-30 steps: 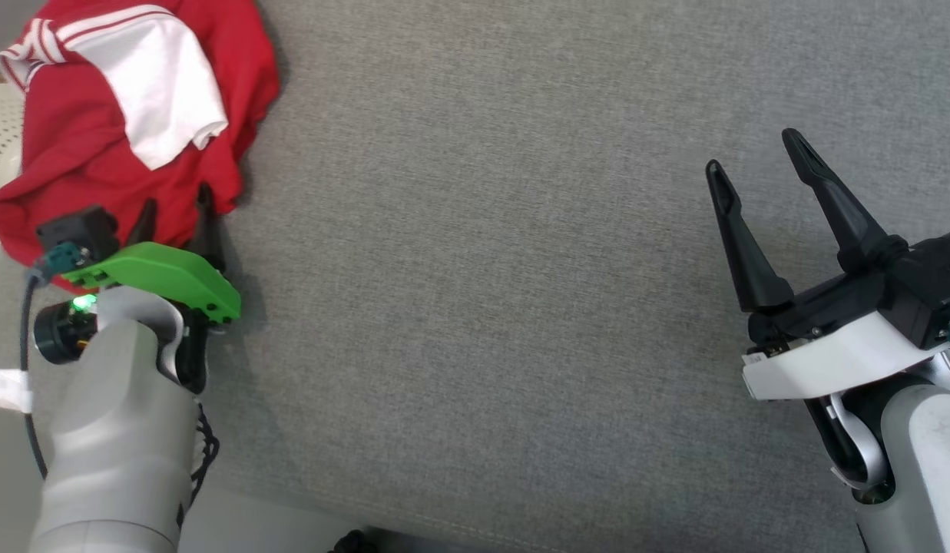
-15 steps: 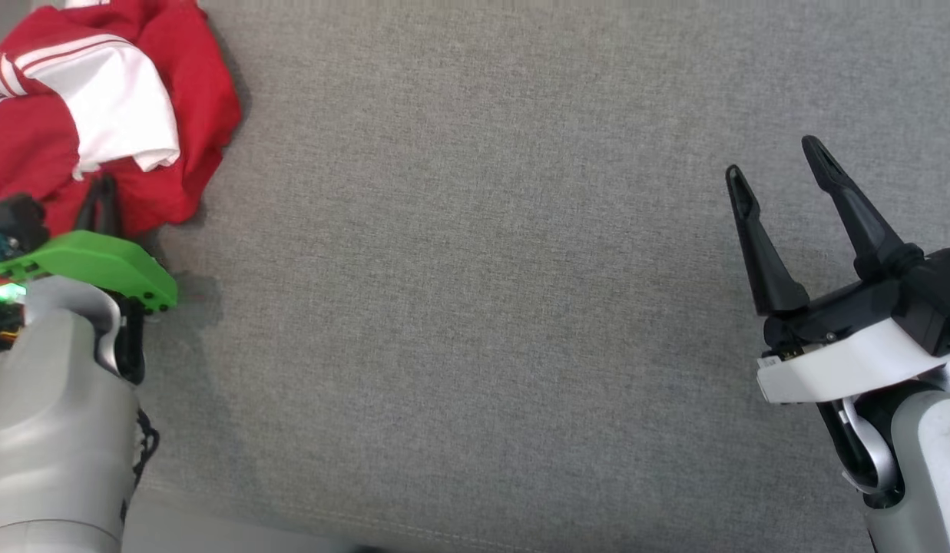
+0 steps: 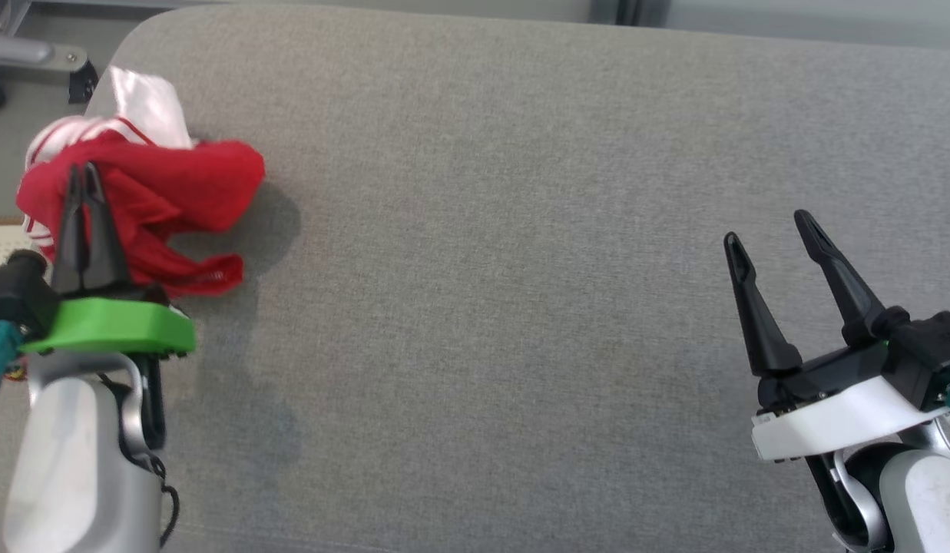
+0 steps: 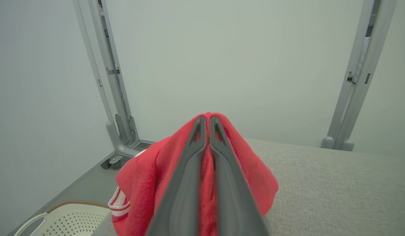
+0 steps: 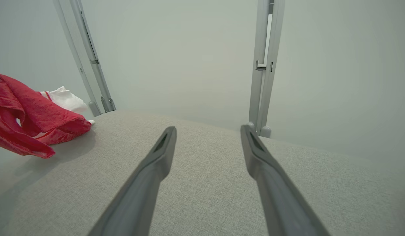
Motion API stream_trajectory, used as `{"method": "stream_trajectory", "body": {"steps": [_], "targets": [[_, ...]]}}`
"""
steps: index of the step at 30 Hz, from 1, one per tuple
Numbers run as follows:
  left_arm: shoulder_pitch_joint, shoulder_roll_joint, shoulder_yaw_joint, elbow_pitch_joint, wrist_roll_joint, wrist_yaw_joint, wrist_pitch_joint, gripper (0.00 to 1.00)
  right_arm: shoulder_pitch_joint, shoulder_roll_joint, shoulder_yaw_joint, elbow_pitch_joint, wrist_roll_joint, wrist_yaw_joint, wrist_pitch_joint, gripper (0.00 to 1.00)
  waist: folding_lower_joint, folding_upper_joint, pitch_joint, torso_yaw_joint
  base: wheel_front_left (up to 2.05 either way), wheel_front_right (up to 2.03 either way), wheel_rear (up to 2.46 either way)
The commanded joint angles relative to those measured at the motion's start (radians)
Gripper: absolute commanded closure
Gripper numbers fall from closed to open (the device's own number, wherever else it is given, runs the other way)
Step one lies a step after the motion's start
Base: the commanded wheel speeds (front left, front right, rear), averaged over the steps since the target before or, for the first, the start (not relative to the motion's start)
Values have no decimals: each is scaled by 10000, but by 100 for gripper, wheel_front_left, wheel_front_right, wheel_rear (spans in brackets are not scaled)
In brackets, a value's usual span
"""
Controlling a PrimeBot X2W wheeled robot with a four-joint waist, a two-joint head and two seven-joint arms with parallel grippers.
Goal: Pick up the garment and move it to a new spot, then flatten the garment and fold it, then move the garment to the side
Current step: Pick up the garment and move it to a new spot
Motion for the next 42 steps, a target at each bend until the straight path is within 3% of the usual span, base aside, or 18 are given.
{"method": "stream_trajectory", "body": {"steps": [1,6,10,20,27,28,35,42], "targets": [[367,-84,-121,-446,126,55,104,100,229,67,-43,-41,66,1,-28,0,-1,0,-820,-723,0,0,0],[1160,-437,-1157,-1896,344,-242,935,100,559,295,-109,-214,75,1,24,0,-1,0,-947,-1512,0,0,0],[906,-851,-2292,-2255,441,-669,1434,100,515,422,-144,-329,69,1,-49,0,-1,0,-664,-2348,0,0,0],[-575,-1488,-5770,-1810,277,-1145,1836,100,53,819,6,-146,195,1,-537,0,-1,0,918,-4504,0,0,0],[-944,-1513,-7247,-834,-91,-1210,1767,100,-86,1069,-36,300,235,1,-1039,0,-1,0,1501,-5085,0,0,0],[-977,-1515,-7446,-602,-69,-1216,1716,0,-130,1084,-74,453,223,1,-1119,0,-1,0,1473,-5039,0,0,0],[-1020,-1475,-7423,-1114,59,-945,848,0,-159,925,-122,728,165,1,-1138,0,-1,0,794,-4324,0,0,0],[-181,-790,-6052,-2170,-280,228,334,0,86,657,-163,642,172,1,-859,0,-1,0,-18,-3306,0,0,0]]}}
